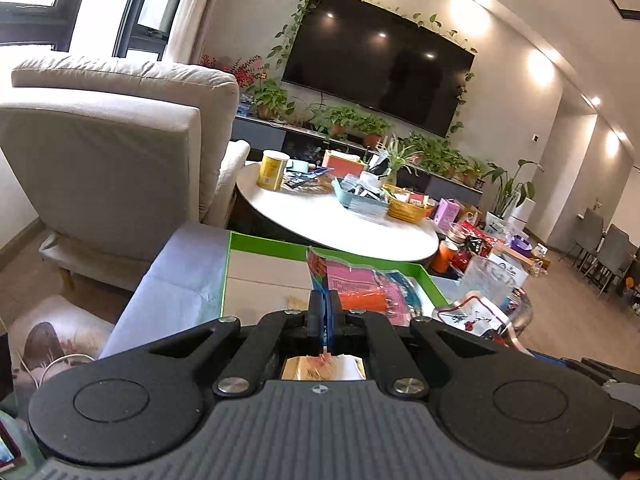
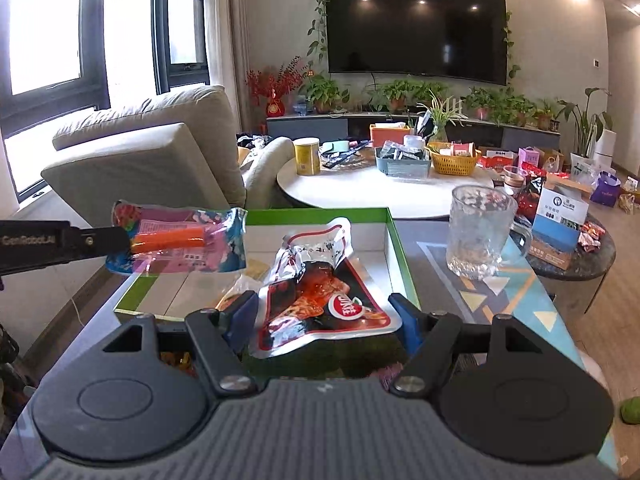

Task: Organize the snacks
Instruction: 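Carry both held snacks over the green box and open both grippers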

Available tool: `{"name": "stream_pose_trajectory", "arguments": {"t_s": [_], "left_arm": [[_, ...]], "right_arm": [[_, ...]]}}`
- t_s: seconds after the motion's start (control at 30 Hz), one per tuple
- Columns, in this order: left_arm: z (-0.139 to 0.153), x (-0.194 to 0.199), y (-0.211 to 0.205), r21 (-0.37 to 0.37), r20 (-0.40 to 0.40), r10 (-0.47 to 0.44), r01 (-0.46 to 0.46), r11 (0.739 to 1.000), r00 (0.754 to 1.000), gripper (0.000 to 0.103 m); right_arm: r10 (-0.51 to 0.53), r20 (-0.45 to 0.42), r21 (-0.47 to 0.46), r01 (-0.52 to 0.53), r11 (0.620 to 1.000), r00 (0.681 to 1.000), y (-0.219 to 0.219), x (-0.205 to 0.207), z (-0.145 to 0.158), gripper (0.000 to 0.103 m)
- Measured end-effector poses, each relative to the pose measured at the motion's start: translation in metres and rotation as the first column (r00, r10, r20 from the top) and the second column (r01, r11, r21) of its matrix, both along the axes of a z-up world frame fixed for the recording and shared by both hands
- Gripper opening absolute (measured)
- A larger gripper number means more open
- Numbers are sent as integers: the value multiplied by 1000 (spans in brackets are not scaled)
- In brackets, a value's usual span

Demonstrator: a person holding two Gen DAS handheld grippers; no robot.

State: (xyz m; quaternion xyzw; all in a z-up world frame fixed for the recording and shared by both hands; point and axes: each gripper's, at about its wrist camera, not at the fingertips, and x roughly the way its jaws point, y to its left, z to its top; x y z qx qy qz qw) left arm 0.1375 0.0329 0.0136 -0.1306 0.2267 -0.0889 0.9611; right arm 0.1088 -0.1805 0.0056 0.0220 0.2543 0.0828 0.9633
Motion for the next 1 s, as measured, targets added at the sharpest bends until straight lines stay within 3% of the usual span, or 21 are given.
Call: {"name": "stream_pose_trajectory", "arguments": {"t_s": [0.17,0.43,0.67,0.73,0.8,1.0], "left_arm": [[-12,31,2,4,-39,22,-22,1000,999,2],[-35,71,-8,70,-89,22,-16,997,996,2],[-56,84,-16,87,-179,-3,18,996,984,4],[-59,85,-18,99,-202,-3,23,995,979,9],[-60,84,-19,102,-216,-10,33,994,976,22],[-49,66,-18,120,-205,3,22,993,979,41]], "right_arm": [[1,-12,-24,-1,1000,1000,7,20,-7,58],[-6,-60,-27,4,1000,998,16,60,-23,58],[-9,-118,-47,4,999,993,22,76,-40,58],[-13,-126,-63,5,998,992,24,74,-43,58],[-9,-127,-82,-2,997,992,26,71,-44,59],[-22,-92,-93,14,996,996,21,51,-37,59]]}}
